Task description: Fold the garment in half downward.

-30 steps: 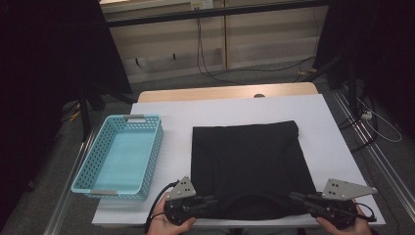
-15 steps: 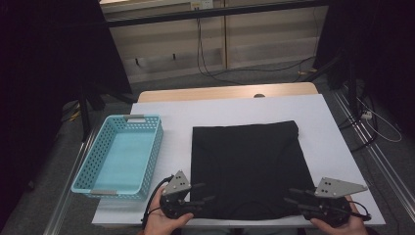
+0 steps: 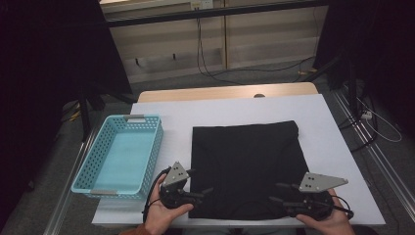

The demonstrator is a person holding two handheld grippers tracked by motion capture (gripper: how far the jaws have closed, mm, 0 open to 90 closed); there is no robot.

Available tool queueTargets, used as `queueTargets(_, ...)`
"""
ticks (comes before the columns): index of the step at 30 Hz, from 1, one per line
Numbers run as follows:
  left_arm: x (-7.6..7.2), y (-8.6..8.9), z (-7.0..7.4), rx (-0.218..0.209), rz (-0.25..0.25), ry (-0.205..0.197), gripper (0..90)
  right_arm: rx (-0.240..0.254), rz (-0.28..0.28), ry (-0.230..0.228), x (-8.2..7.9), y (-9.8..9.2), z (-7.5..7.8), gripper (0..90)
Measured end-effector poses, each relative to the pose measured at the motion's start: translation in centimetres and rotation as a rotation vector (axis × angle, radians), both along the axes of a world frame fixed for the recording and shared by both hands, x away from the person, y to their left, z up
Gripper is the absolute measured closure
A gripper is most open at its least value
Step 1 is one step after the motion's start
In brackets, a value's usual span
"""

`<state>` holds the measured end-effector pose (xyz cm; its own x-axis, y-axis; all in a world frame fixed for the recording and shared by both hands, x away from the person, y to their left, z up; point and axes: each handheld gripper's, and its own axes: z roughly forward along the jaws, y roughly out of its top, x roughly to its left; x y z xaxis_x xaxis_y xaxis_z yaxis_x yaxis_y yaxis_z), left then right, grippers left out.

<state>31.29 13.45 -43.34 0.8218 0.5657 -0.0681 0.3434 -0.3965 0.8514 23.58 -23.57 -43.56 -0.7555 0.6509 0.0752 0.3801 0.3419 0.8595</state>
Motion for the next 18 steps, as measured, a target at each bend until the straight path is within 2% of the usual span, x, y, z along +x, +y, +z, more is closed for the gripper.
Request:
queueTargets(3, 0.7, -0.1, -0.2, 0.008, 0.013, -0.003, 8.3, 0.01, 0.004, -0.017, 0.1, 0.9, 0.0, 47.7)
queueTargets(7, 1.4, 0.0, 0.0, -0.004, 0.012, -0.04, 4.9, 0.017, 0.008, -0.033, 0.5, 2.1, -0.1, 44.5)
queueTargets(11, 2.3, 0.0, 0.4, -0.029, 0.024, -0.047, 10.0, 0.023, 0.006, -0.017, 1.2, 3.0, -0.5, 42.0)
queueTargets(14, 3.1, -0.3, 0.4, -0.031, 0.038, -0.044, 7.0, 0.012, 0.01, 0.008, 1.8, 3.7, -0.9, 39.8)
queueTargets(18, 4.2, -0.6, 0.3, -0.029, 0.052, -0.042, 7.0, 0.004, 0.034, -0.005, 2.1, 4.8, -1.1, 39.0)
